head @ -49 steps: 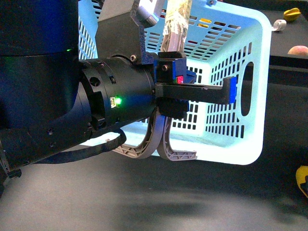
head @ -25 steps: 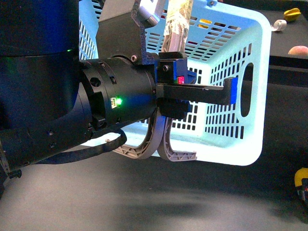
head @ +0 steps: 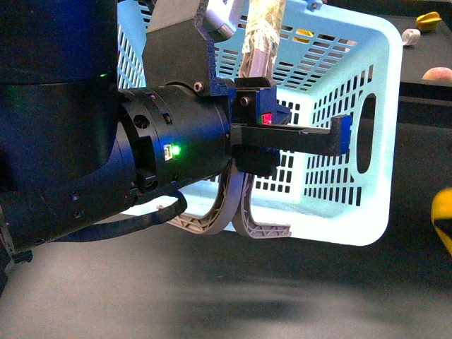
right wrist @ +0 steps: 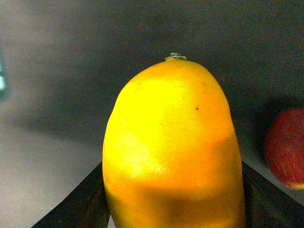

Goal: Pick mango with right arm and hold basket with left

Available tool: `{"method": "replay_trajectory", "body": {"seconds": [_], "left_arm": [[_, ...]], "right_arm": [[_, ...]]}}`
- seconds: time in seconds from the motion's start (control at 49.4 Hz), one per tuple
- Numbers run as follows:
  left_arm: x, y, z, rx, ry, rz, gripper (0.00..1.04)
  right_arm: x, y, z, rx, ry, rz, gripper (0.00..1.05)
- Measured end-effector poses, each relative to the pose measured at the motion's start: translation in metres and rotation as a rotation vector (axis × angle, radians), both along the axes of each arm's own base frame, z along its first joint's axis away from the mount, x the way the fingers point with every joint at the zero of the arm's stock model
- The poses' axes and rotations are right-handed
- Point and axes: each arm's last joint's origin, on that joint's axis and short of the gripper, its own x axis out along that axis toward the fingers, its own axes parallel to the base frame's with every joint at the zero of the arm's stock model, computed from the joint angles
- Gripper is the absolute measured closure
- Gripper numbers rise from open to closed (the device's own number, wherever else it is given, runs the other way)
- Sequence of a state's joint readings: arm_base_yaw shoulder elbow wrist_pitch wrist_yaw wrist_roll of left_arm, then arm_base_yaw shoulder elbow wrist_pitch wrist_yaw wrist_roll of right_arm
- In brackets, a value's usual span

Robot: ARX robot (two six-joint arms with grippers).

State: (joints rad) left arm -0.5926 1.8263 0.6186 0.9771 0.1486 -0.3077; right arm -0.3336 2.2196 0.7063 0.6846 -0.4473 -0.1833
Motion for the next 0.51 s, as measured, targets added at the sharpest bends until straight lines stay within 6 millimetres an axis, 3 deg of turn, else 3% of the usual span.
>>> {"method": "replay_trajectory", "body": {"seconds": [0.304, 0.384, 0.506], "left_arm": [[0.000, 0.000, 0.000, 0.001, 0.000, 0.001, 0.99], [0.000, 0.000, 0.000, 0.001, -0.001, 0.003, 0.99], [0.000, 0.000, 0.000, 0.001, -0.001, 0.004, 0.99]], "right_arm": [[0.008, 0.056, 0.116, 0.184, -0.257, 0.140, 0.43], [0.007, 0.073, 0.135, 0.211, -0.299, 0.183, 0.43], [0.009, 0.098, 0.147, 0.230, -0.320, 0.230, 0.43]]}}
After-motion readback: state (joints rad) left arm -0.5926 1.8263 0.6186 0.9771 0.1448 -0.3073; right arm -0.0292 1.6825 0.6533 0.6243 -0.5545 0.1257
